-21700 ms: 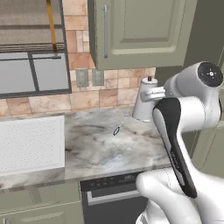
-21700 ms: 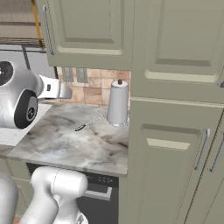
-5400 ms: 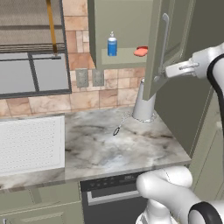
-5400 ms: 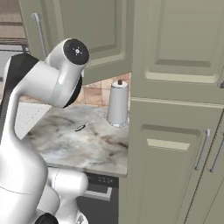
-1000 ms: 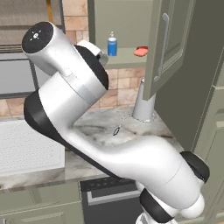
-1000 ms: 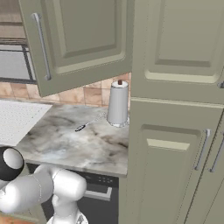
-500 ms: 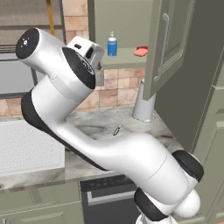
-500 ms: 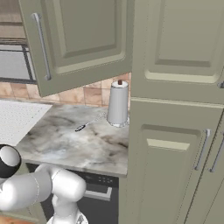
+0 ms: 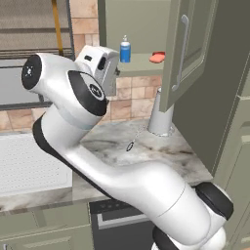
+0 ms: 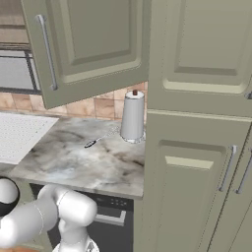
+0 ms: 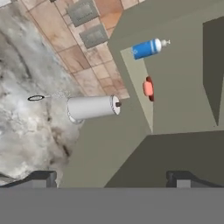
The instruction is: Pick the bar soap and soap dispenser from the cabinet and place them on the counter.
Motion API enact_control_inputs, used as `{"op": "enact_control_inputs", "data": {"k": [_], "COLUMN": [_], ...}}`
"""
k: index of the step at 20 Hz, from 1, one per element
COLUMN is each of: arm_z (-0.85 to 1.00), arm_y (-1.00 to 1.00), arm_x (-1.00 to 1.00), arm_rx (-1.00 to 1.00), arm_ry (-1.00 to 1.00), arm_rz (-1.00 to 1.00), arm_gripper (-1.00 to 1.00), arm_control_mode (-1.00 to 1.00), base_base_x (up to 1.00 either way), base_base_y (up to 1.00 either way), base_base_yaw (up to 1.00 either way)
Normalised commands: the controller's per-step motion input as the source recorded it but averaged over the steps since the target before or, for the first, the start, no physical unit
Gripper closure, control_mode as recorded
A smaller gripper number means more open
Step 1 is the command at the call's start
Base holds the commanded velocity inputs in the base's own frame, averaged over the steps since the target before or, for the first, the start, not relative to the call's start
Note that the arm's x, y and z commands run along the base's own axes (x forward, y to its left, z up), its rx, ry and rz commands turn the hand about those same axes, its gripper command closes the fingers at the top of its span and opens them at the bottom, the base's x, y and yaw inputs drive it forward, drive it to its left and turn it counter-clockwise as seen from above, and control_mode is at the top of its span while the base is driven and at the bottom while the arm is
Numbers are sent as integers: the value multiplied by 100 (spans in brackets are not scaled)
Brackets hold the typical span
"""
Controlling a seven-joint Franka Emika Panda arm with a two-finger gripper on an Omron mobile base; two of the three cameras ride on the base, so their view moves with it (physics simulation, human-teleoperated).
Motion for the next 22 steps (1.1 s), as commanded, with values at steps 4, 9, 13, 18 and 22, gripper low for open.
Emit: {"op": "enact_control_inputs", "data": {"k": [4,9,13,18,22], "arm_z": [0,1,0,4,13], "arm_y": [-35,-15,0,0,0], "arm_x": [9,30,37,28,18], "arm_rx": [-11,-5,-2,-4,-4], "arm_ry": [-8,-1,0,0,0], "arm_rz": [0,0,-6,-14,-18], "arm_gripper": [-100,-100,-100,-100,-100], "arm_control_mode": [-100,-100,-100,-100,-100], "base_base_x": [0,0,0,0,0], "base_base_y": [0,0,0,0,0], "base_base_yaw": [0,0,0,0,0]}}
